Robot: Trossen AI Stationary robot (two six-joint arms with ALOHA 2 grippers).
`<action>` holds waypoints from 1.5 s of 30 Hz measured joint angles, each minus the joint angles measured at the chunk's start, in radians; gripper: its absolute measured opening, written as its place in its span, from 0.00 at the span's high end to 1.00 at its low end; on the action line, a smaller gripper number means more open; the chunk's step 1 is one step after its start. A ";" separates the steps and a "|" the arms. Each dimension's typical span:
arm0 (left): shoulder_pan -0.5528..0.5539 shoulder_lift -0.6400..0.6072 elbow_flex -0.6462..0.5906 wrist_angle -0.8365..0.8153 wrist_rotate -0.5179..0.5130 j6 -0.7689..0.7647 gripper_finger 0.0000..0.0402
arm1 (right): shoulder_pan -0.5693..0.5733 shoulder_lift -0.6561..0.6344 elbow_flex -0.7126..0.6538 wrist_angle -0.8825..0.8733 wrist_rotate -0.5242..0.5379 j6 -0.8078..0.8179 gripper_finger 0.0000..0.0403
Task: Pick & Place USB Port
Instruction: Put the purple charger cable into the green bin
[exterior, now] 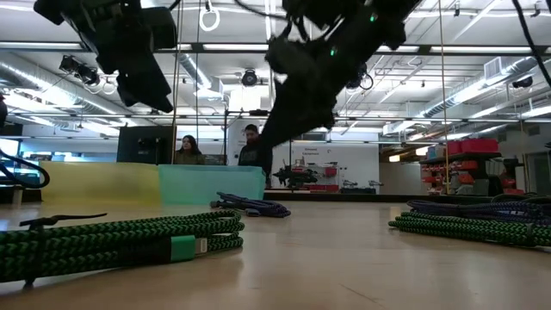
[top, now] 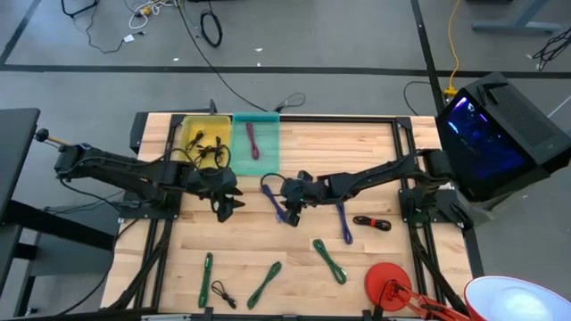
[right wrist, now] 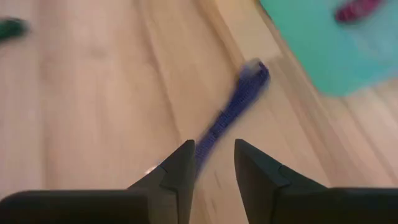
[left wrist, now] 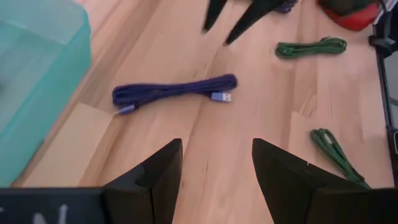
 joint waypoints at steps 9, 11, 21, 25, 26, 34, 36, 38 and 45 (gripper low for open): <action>-0.106 0.002 0.000 -0.002 -0.155 0.000 0.50 | -0.003 0.127 0.000 0.043 0.000 0.115 0.72; -0.124 0.002 0.000 -0.002 -0.198 0.000 0.50 | -0.004 0.149 0.000 0.046 -0.006 0.131 0.72; -0.152 0.002 0.000 -0.002 -0.272 -0.001 0.50 | -0.002 0.198 0.002 0.078 -0.030 0.161 0.72; -0.152 0.002 0.000 -0.001 -0.278 0.000 0.50 | -0.012 0.196 0.002 0.078 -0.013 0.116 0.72; -0.152 0.002 0.000 -0.002 -0.289 0.000 0.50 | -0.020 0.194 0.002 0.079 -0.015 0.114 0.72; -0.151 0.002 0.000 -0.002 -0.317 0.000 0.50 | -0.072 0.181 0.002 0.124 -0.088 0.105 0.72; -0.151 0.002 0.000 -0.002 -0.317 0.000 0.50 | -0.068 0.181 0.002 0.128 -0.106 0.111 0.72; -0.151 0.002 0.000 -0.002 -0.317 0.001 0.50 | -0.058 0.181 0.002 0.140 -0.118 0.110 0.72; -0.151 0.002 0.000 -0.002 -0.324 0.002 0.50 | -0.035 0.185 0.002 0.164 -0.142 0.135 0.72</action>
